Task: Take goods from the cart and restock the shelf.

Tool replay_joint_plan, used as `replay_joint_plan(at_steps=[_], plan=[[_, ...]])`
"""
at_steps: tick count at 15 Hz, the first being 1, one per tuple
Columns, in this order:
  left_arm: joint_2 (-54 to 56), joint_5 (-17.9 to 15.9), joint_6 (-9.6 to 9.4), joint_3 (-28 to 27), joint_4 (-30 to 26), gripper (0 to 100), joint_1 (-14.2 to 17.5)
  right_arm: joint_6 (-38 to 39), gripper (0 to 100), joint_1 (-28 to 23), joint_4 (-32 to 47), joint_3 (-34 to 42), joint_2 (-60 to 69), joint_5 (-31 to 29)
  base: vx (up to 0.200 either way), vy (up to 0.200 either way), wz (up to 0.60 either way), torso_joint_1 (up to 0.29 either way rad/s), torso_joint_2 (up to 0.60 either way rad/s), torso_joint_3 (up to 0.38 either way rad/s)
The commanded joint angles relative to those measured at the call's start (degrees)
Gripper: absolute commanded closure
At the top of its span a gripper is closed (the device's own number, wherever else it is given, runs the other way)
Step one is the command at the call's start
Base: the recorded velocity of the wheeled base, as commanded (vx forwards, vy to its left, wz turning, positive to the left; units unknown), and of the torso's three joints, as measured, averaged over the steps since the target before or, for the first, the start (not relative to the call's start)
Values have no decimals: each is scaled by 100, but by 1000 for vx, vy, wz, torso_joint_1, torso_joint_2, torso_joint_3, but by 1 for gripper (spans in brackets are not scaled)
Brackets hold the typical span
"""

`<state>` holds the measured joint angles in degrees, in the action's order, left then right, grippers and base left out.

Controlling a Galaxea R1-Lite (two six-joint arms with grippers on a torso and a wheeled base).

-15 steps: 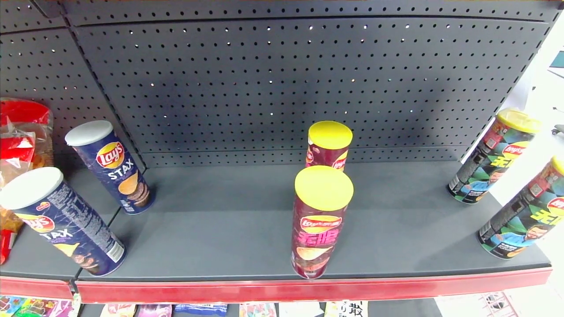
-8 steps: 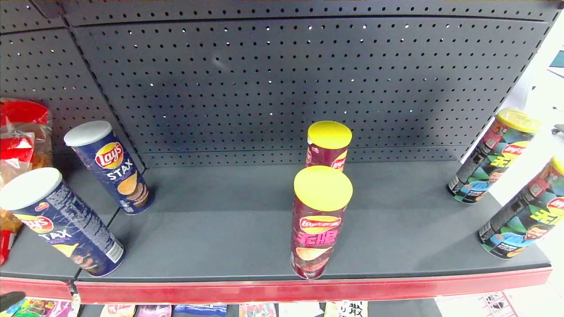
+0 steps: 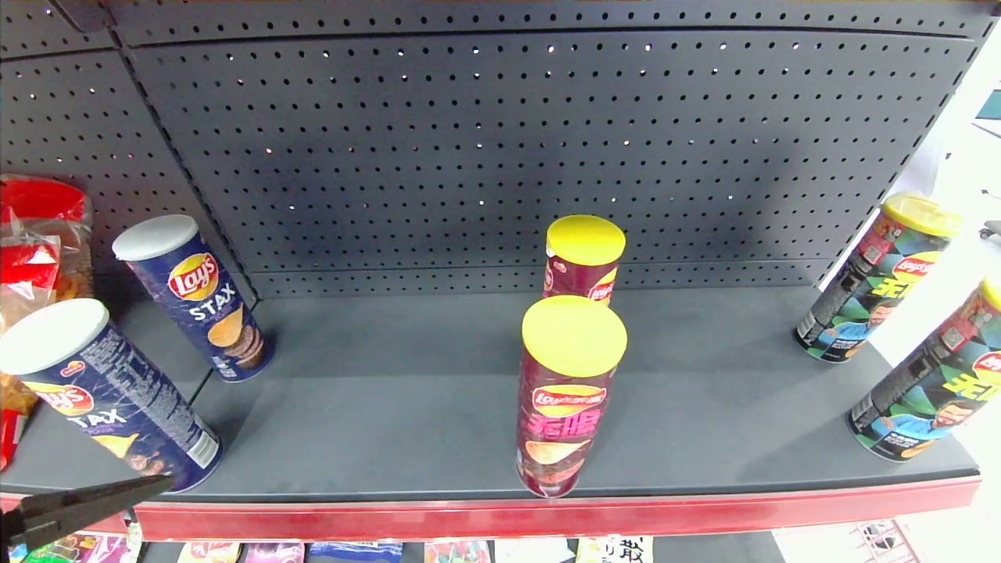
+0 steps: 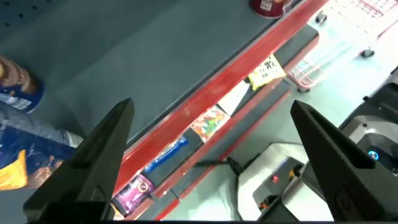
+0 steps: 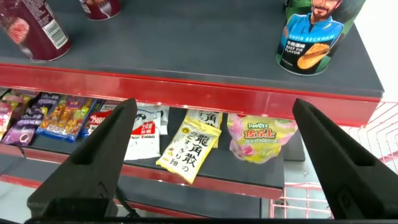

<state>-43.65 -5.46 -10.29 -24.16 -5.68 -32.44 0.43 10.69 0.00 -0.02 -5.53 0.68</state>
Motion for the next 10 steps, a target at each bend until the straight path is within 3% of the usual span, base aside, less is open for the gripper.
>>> replay_joint_plan(at_steps=[1,6,7,8,10], plan=[[-187,1,1,8,-3,0,1,1,0,3,0,2,-18,2,0,0,0,0,0,0],[-108,-8,220,122,-38,0,1,1,0,3,9,2,-9,2,0,0,0,0,0,0],[-29,-16,431,96,-38,0,1,1,0,3,9,2,-18,2,0,0,0,0,0,0],[-12,-25,493,61,-38,0,1,1,0,3,9,2,-9,2,0,0,0,0,0,0],[182,-43,519,52,-47,0,1,1,0,3,9,2,-18,2,0,0,0,0,0,0]])
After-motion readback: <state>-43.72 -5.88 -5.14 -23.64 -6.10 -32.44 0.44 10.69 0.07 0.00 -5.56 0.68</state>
